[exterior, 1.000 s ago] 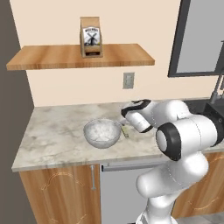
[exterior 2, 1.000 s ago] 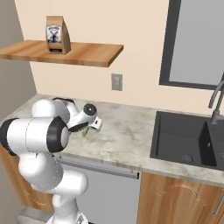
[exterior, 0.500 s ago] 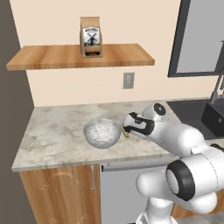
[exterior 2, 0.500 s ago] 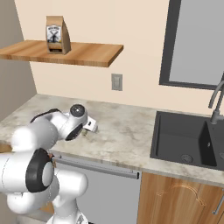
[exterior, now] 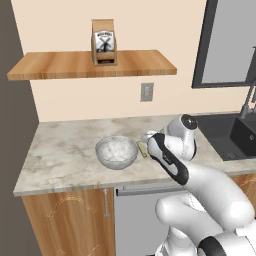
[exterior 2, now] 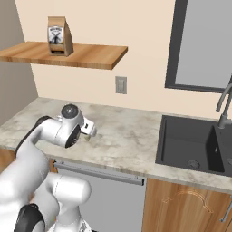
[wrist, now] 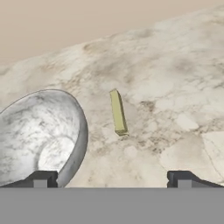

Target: Pick the egg and butter from the fridge and place them by the bowl for mixing.

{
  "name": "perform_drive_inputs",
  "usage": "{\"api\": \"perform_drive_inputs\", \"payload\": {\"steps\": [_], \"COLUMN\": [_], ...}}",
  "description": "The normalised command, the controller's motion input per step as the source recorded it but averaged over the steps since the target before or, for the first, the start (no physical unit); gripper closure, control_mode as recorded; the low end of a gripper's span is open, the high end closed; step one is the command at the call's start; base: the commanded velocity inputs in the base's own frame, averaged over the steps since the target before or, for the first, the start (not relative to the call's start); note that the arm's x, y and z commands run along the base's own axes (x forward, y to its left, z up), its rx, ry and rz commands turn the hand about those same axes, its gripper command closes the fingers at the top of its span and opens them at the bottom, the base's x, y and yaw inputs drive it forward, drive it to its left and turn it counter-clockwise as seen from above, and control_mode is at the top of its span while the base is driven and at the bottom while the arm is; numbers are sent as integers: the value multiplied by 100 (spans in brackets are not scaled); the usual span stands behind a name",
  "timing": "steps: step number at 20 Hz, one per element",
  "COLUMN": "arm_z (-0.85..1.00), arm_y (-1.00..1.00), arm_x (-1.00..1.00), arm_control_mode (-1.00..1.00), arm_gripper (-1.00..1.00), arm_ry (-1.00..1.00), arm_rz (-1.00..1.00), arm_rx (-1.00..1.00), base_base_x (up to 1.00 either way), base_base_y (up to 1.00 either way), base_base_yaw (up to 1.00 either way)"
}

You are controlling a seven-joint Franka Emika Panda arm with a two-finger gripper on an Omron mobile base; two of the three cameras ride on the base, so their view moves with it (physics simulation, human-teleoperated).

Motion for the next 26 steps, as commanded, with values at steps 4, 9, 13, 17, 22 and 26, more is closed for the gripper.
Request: {"api": "perform_drive_inputs", "payload": {"steps": [4, 9, 13, 17, 22, 26], "arm_z": [43, 40, 40, 45, 40, 14], "arm_y": [0, 0, 0, 0, -3, -2], "arm_x": [-41, -34, -40, -55, -54, -25], "arm_control_mode": [-100, -100, -100, -100, -100, 100], "arm_gripper": [-100, -100, -100, -100, -100, -100], "arm_ry": [0, 0, 6, -2, -11, -11], "arm_rz": [0, 1, 0, 0, 0, 0], "arm_rx": [-7, -3, 0, 0, 0, 0], "base_base_x": [0, 0, 0, 0, 0, -8], "base_base_y": [0, 0, 0, 0, 0, -3], "base_base_yaw": [0, 0, 0, 0, 0, -1]}}
